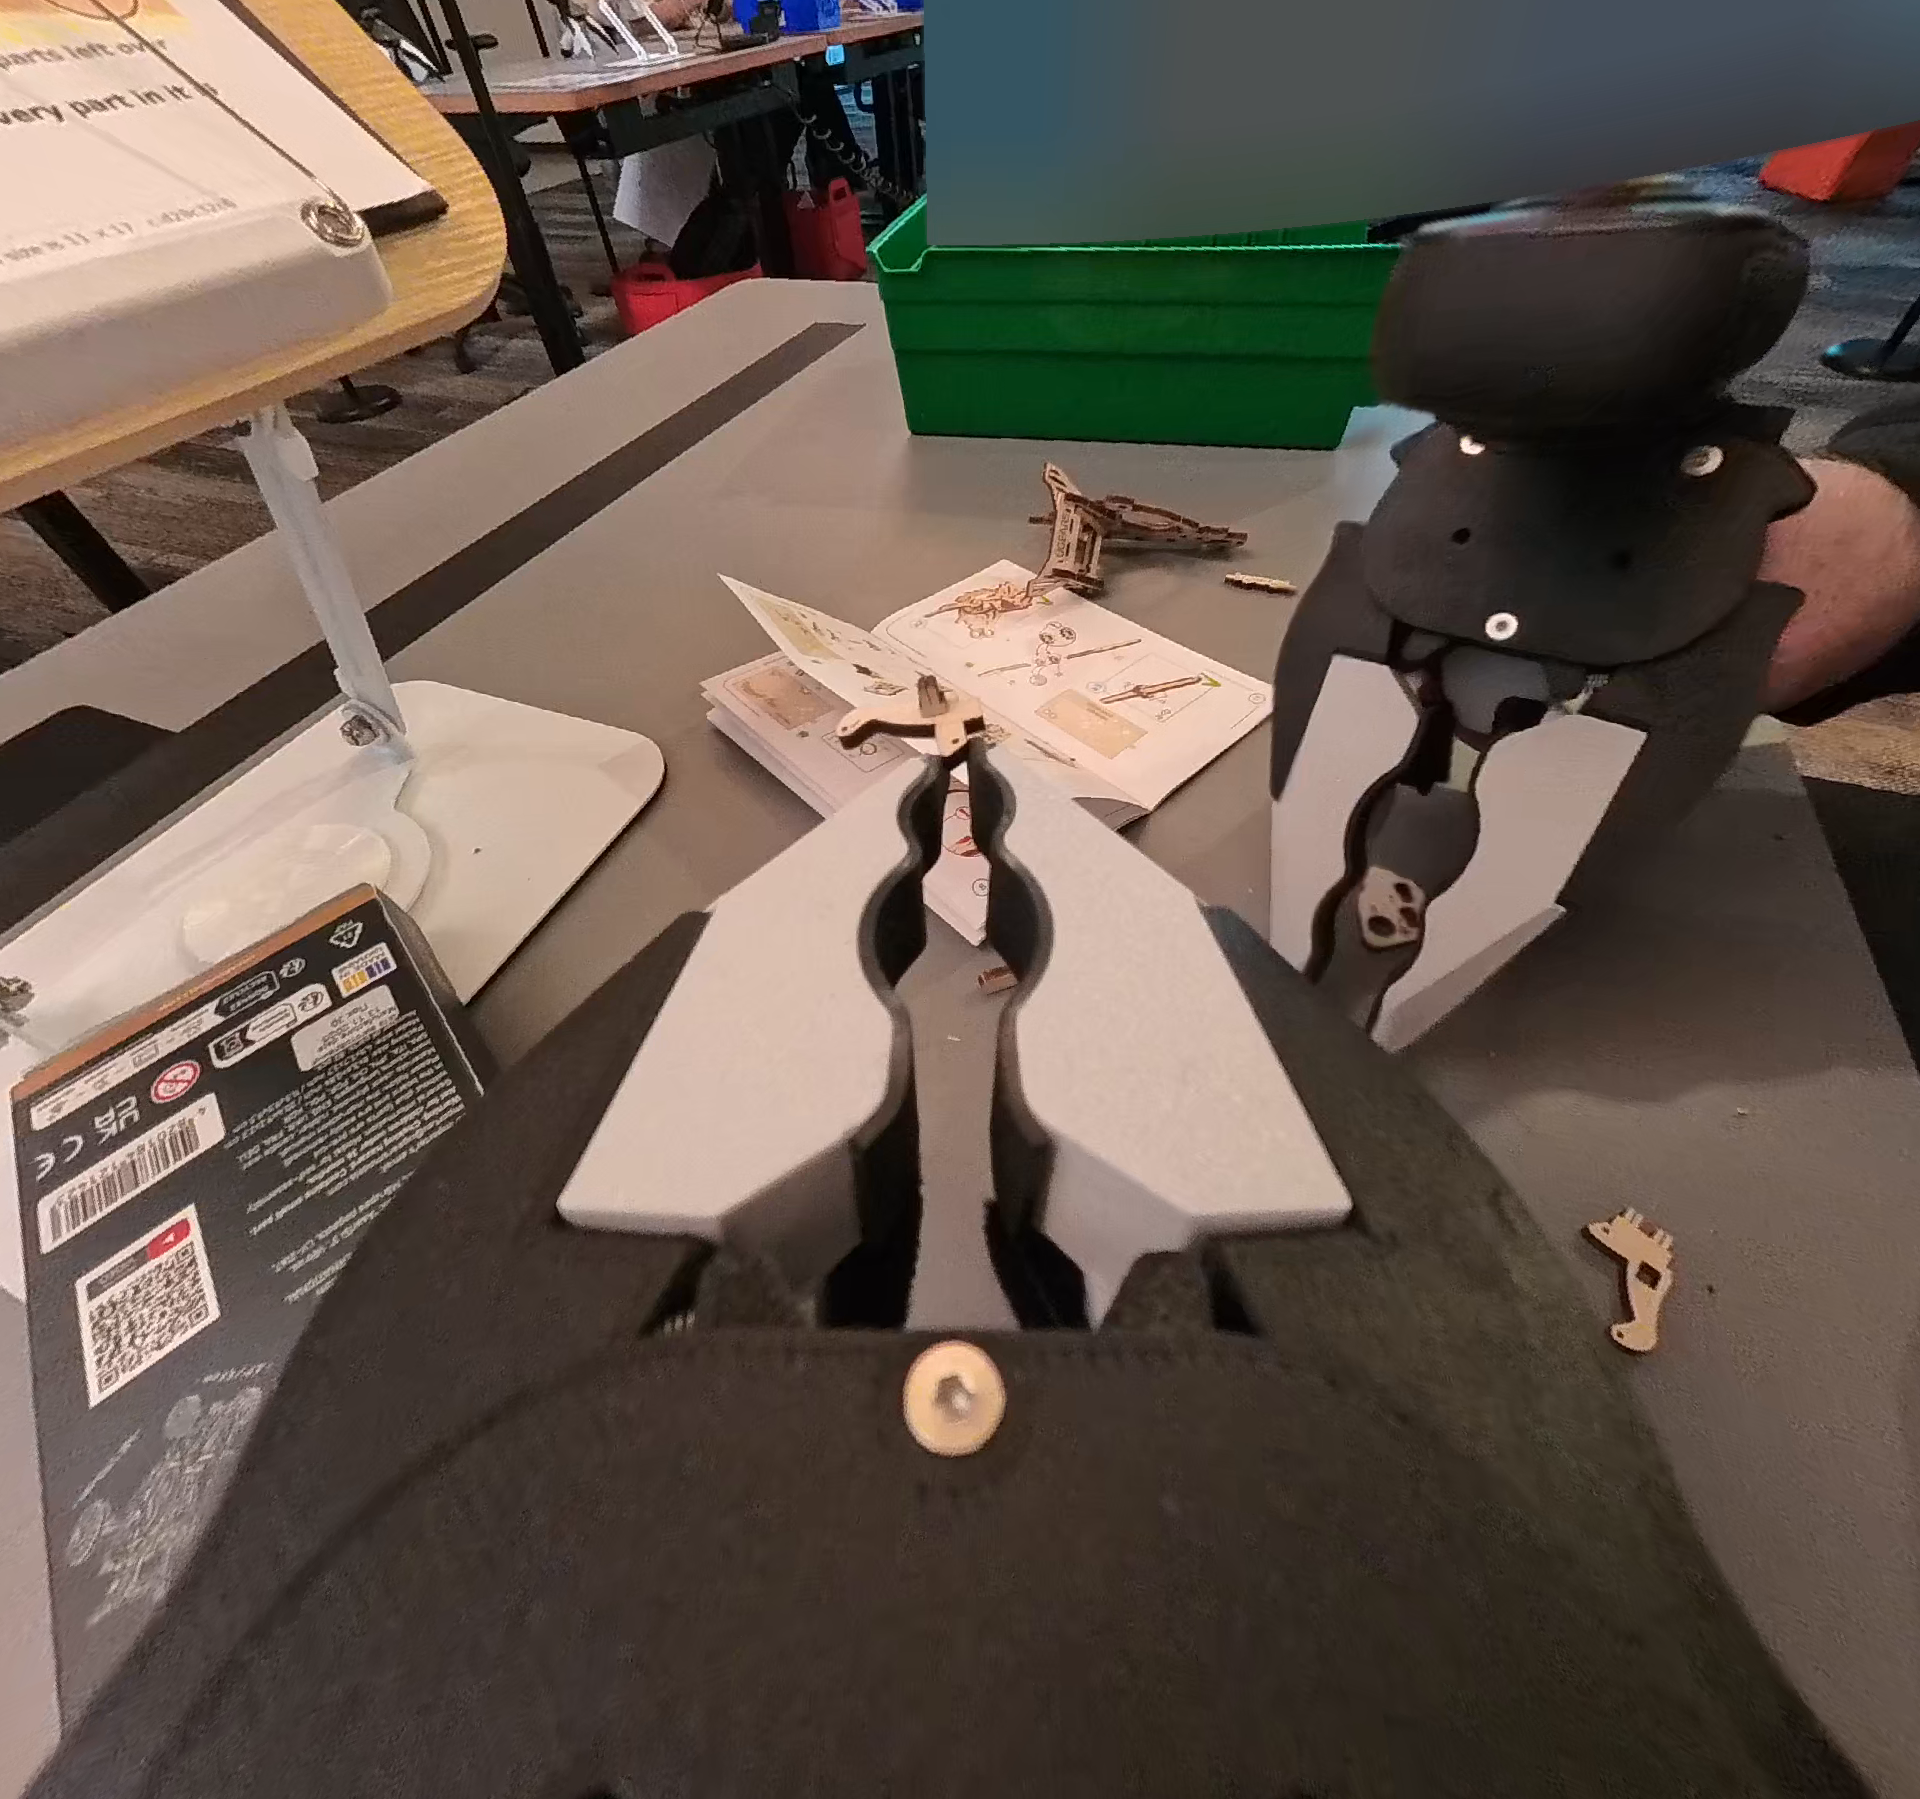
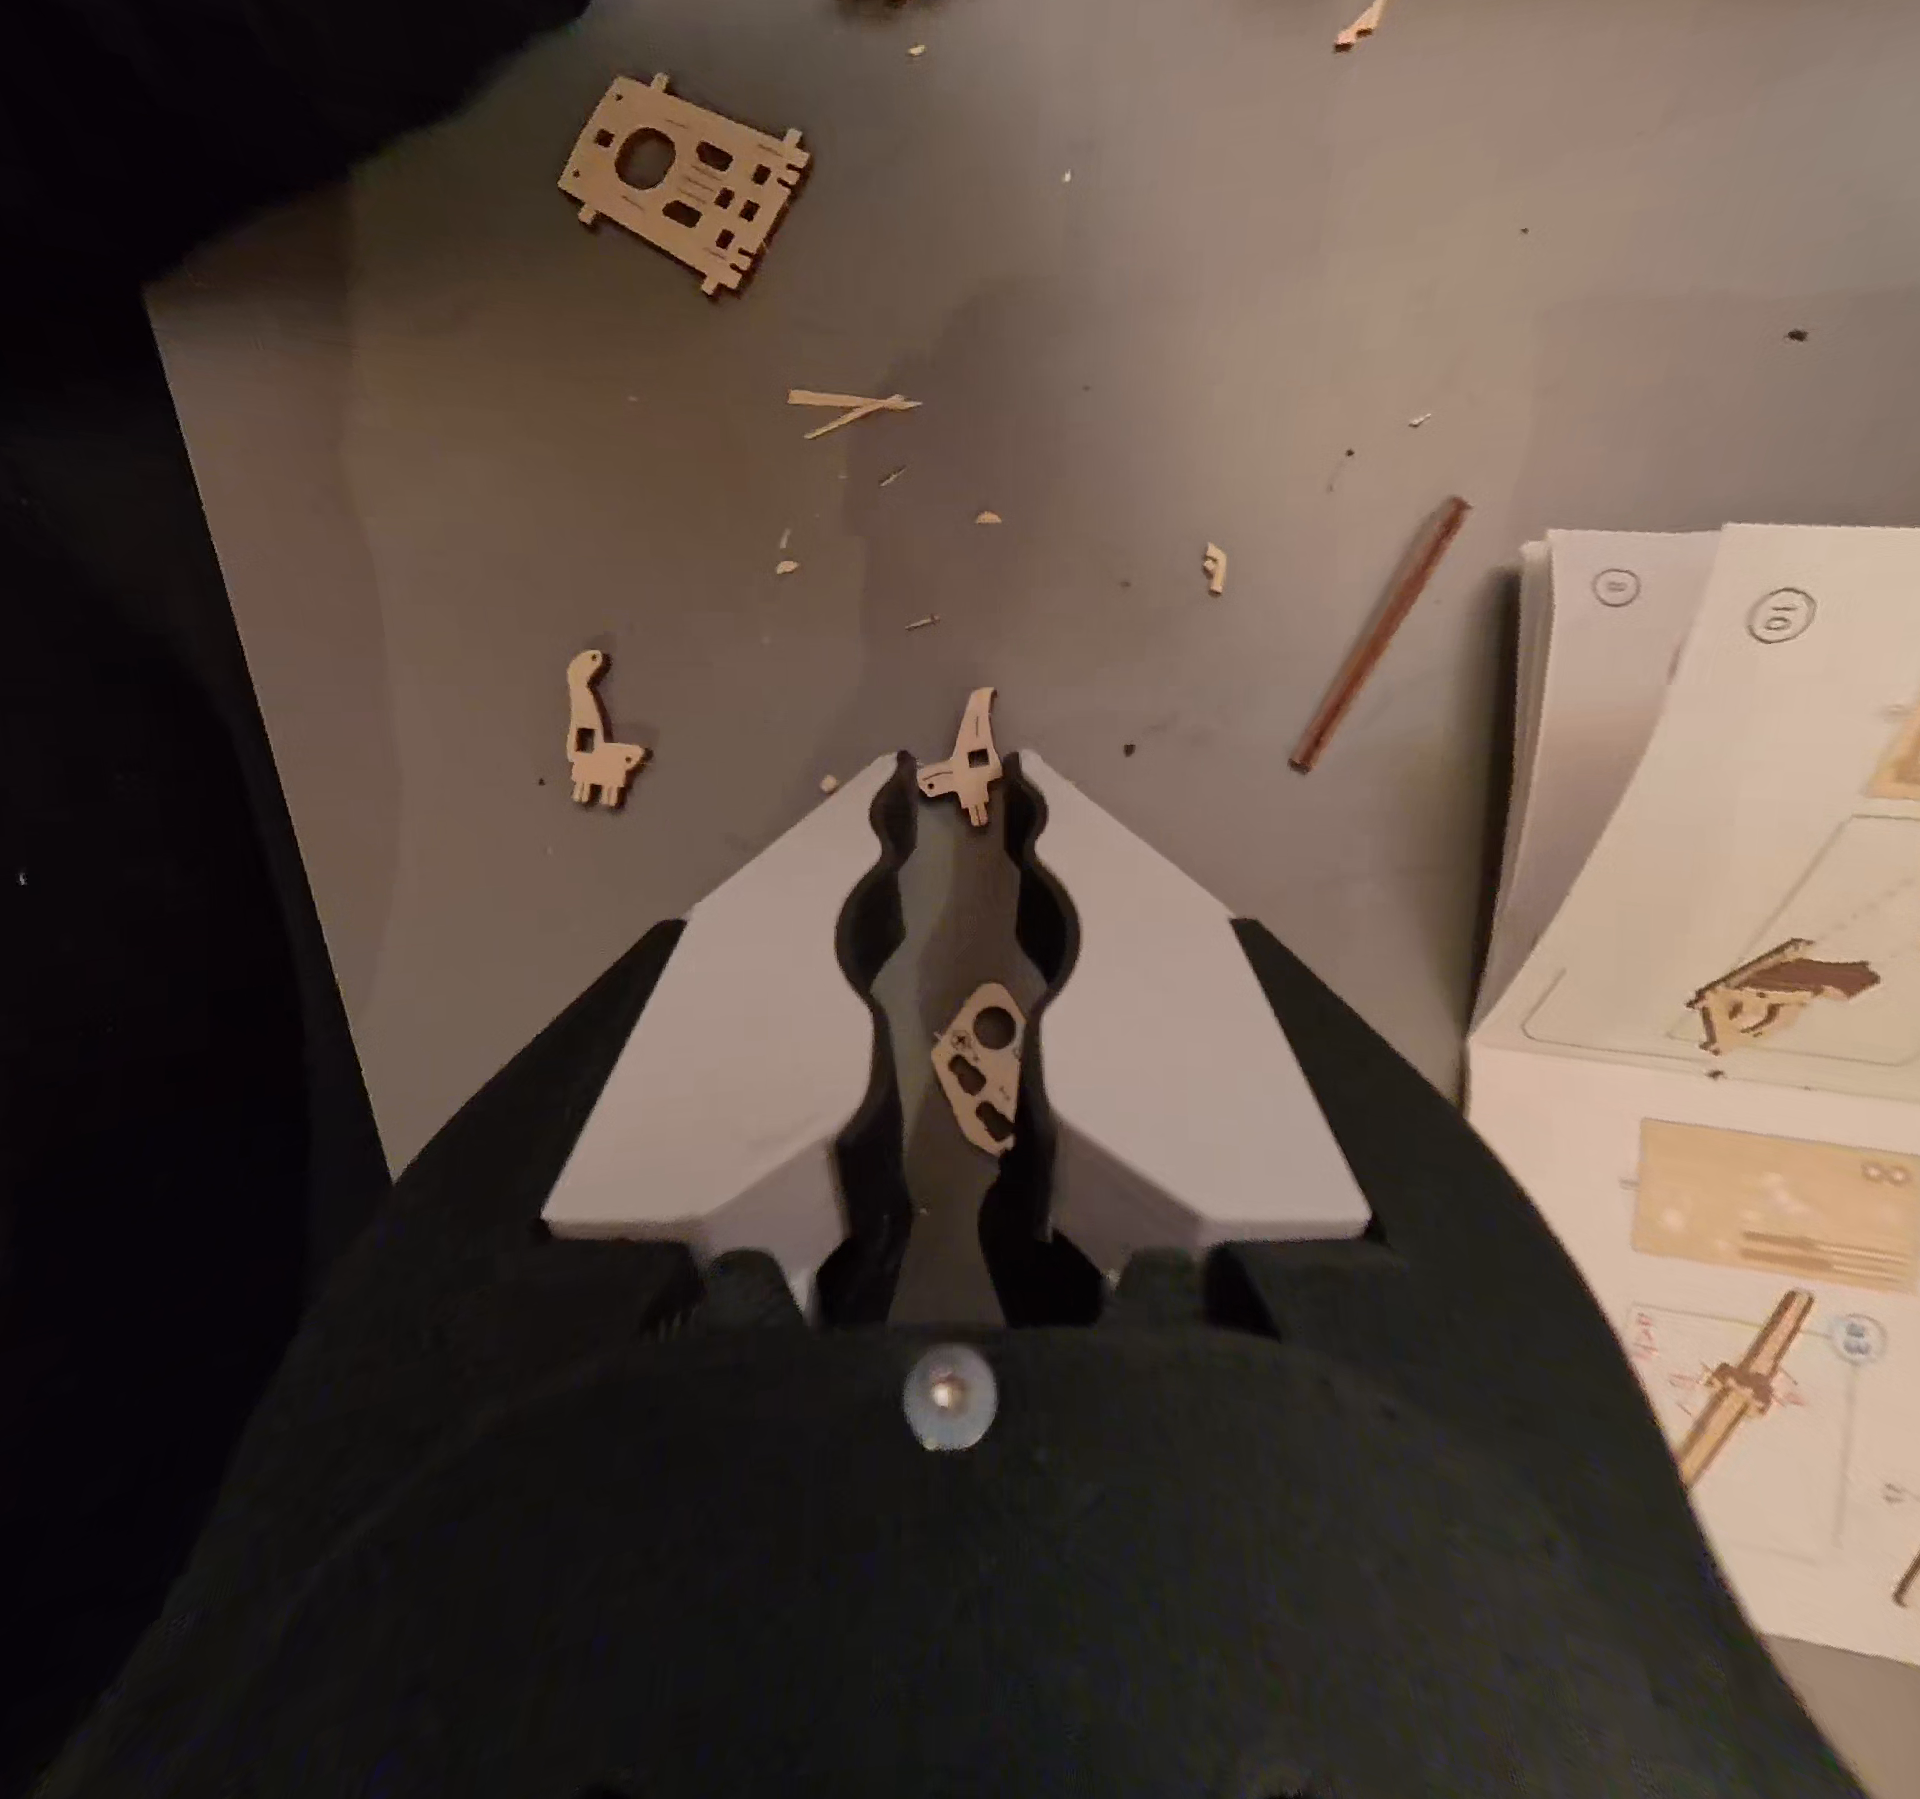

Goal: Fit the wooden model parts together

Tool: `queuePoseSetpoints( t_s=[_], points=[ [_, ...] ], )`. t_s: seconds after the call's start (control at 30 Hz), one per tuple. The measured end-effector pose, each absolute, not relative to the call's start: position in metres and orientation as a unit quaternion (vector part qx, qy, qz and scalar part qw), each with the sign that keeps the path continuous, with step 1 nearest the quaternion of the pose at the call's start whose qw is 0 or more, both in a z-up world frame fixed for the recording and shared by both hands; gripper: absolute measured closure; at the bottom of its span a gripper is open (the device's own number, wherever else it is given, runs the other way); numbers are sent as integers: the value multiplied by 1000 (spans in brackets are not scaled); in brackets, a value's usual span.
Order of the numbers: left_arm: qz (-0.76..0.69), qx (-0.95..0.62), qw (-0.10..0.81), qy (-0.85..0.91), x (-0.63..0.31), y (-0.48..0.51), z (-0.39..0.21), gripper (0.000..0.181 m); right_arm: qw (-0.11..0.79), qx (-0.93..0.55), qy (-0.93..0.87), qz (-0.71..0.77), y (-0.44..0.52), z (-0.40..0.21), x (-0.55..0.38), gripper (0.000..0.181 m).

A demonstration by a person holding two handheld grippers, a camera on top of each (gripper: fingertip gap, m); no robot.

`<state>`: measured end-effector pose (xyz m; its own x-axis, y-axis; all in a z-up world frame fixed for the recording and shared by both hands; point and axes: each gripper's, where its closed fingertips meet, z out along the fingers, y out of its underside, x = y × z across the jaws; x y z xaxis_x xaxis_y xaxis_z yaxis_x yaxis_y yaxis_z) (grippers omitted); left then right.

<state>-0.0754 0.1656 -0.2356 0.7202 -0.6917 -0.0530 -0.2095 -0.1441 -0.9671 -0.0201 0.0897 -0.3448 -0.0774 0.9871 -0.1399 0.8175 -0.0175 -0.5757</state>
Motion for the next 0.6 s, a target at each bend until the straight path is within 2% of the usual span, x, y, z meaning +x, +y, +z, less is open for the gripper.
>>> queuePoseSetpoints(
  t_s=[0.07, 0.17, 0.23, 0.37, 0.47, 0.6],
  points=[
    [-209, -726, 576, 311, -75, 165, -235, 179, 189, -660, -687, 240, 103, -339, -20, 168],
    [-210, -726, 576, 312, -74, 165, -235, 180, 300, -605, -734, 76, 135, -319, -15, 168],
    [-210, -727, 575, 312, -74, 166, -236, 179, 342, -525, -779, -26, 132, -309, -15, 168],
    [-209, -726, 576, 311, -75, 165, -235, 179, 310, -450, -838, -11, 80, -322, -11, 144],
    [-208, -725, 578, 311, -75, 165, -234, 179, 300, -479, -825, 2, 88, -326, 0, 149],
    [-208, -728, 574, 313, -74, 166, -236, 179, 244, -549, -793, 99, 82, -331, 1, 148]
  ],
)
